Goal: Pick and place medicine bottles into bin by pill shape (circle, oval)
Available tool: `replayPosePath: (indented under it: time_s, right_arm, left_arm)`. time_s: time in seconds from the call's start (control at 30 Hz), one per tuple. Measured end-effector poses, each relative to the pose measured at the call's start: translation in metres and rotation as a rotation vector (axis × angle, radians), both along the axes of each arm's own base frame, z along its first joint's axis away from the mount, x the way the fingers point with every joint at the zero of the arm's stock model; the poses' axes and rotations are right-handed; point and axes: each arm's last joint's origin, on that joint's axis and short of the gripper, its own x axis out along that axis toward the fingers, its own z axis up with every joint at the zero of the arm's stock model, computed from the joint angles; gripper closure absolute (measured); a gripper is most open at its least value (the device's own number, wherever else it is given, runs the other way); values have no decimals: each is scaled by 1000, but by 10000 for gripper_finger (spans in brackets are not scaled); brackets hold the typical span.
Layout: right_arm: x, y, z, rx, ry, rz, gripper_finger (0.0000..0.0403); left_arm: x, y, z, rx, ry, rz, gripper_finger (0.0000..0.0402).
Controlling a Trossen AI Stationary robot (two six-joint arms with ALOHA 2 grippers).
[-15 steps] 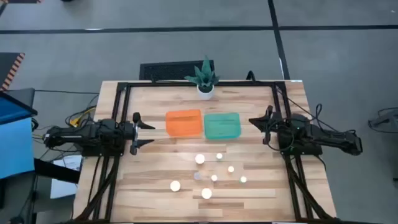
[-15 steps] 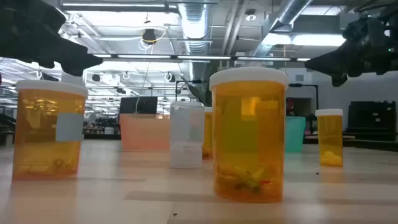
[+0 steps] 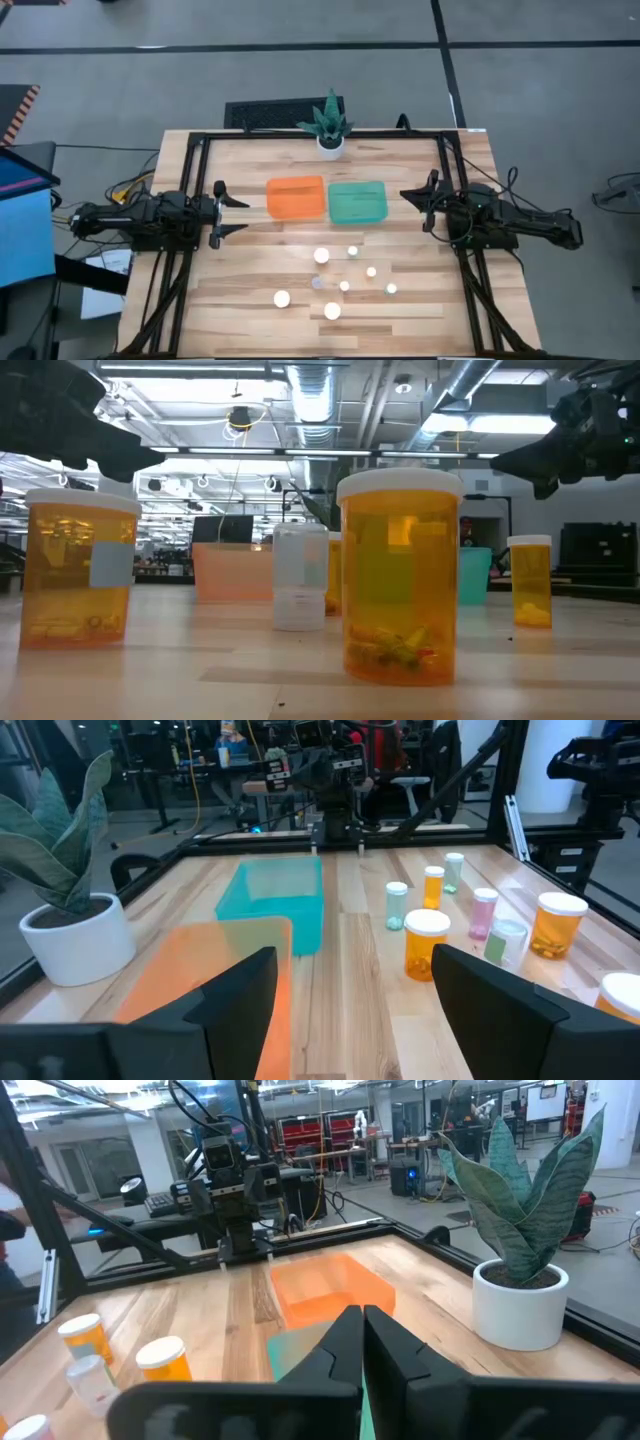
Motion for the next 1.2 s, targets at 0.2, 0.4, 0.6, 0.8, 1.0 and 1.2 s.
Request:
replayPosePath:
  time_s: [0.2,0.4,0.6,0.8,1.0,1.2]
  right_arm:
    - [0,0,0,0,0,0,377]
    - [0,0,0,0,0,0,377]
    - [0,0,0,0,0,0,377]
    - [0,0,0,0,0,0,377]
    - [0,0,0,0,0,0,377]
    - [0,0,0,0,-1,0,377]
  left_arm:
    - [0,0,0,0,0,0,140]
    - [0,0,0,0,0,0,140]
    - [0,0,0,0,0,0,140]
    - [0,0,0,0,0,0,140]
    - [0,0,0,-12,0,1,140]
    - [0,-1,0,-261,-2,8,140]
